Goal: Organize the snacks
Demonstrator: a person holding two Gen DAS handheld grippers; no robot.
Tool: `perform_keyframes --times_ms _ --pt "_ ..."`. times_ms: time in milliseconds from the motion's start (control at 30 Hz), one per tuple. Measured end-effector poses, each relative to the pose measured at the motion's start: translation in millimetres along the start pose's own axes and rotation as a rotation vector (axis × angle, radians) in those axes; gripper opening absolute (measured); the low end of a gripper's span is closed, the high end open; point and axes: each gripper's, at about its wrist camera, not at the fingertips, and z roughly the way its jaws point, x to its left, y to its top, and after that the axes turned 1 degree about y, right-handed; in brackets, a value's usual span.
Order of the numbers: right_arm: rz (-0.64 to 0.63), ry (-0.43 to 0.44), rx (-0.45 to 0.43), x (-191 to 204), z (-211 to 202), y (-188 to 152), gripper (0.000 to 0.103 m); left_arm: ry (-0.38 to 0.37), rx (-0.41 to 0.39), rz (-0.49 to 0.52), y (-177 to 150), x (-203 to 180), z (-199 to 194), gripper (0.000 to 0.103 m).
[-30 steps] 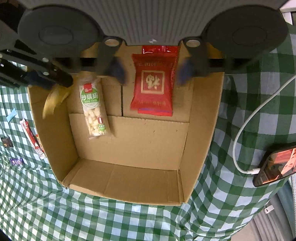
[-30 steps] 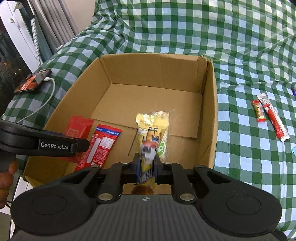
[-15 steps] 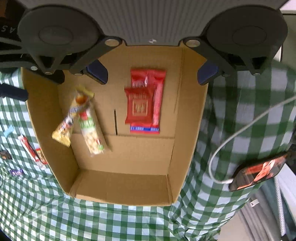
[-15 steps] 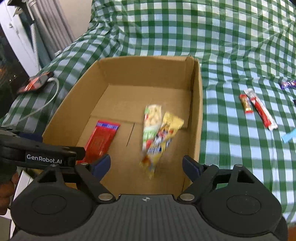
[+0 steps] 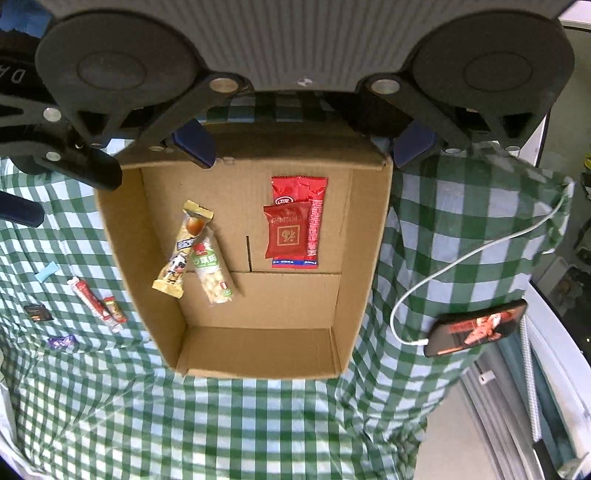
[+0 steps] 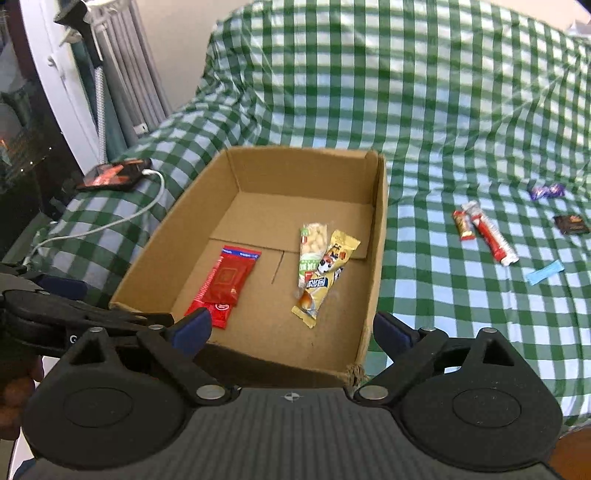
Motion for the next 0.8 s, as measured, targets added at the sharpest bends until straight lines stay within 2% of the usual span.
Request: perform_keyframes --times_ms 233,800 --pt "-0.019 -0.022 -0.056 1 -34 -13 0.096 0.001 -0.032 0.005 -22 -9 -25 0.103" --pt "-0.027 -0.032 -0.145 -1 -76 -26 0.097 0.017 -0.12 0.022 -33 -13 -64 0.103"
